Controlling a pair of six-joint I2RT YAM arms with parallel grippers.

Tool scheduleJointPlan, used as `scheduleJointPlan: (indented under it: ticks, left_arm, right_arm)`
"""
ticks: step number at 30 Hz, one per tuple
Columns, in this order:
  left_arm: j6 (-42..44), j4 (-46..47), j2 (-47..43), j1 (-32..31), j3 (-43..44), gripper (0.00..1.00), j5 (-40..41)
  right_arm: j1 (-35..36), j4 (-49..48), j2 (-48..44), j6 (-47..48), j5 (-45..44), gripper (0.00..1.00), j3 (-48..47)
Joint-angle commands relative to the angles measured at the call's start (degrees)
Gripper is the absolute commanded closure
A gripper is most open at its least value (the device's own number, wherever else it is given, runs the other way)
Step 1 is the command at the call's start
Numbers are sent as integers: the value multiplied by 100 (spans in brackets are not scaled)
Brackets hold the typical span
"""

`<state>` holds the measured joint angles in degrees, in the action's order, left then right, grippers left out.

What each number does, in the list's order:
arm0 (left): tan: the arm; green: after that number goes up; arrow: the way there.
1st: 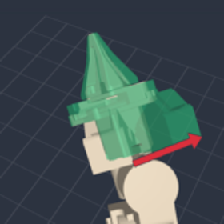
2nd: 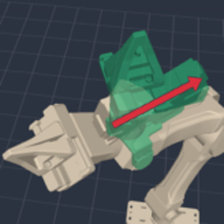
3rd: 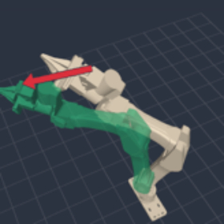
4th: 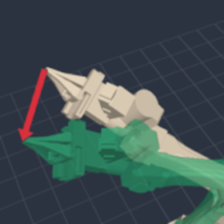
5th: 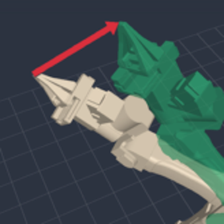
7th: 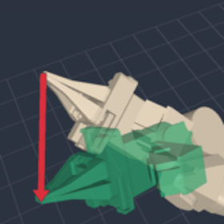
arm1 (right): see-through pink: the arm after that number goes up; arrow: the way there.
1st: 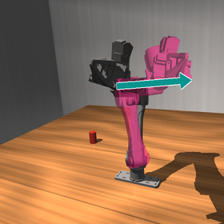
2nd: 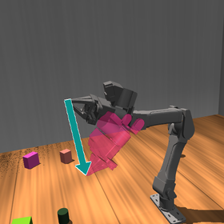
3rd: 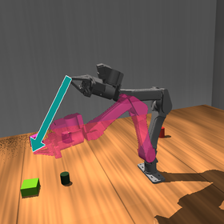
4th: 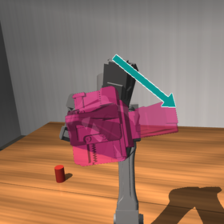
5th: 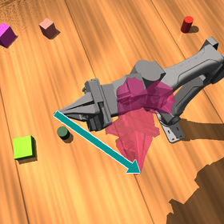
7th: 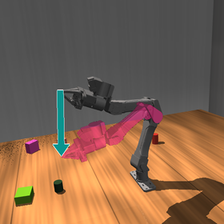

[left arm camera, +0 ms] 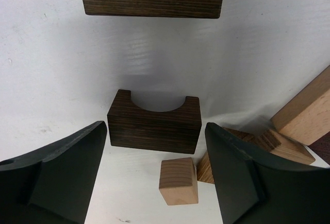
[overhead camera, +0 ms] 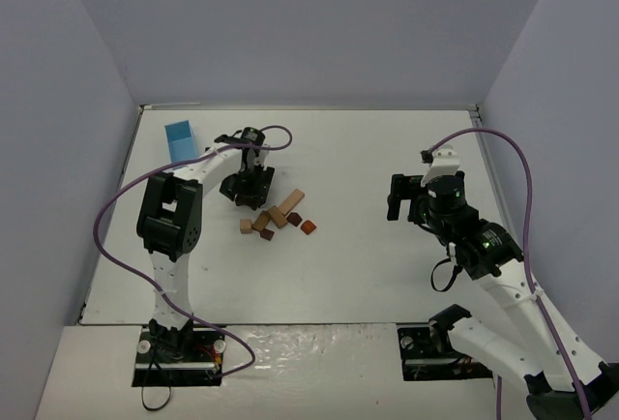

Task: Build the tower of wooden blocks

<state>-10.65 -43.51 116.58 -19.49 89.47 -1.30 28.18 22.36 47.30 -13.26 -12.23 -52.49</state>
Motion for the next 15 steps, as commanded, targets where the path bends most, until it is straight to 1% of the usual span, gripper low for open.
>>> scheduleJointPlan:
  ticks: [1, 4, 10, 12, 15]
  left_arm:
    - [-88, -111, -523, 45, 327, 24, 7]
    - [-261, -286, -741, 50, 489, 22, 7]
    - [-1222, -254, -1732, -59, 249, 19, -313]
    - [-1474, -224, -1936, -323, 108, 19, -201]
    - [-1981, -174, -2257, -728, -109, 19, 367]
  right_arm:
    - [20, -364, 99, 90, -144, 0, -256]
    - [20, -372, 132, 122, -135, 0, -311]
    - [20, -364, 84, 209, -237, 0, -402]
    - [20, -364, 43, 178, -254, 0, -402]
    - [20, -355, -7, 53, -275, 0, -399]
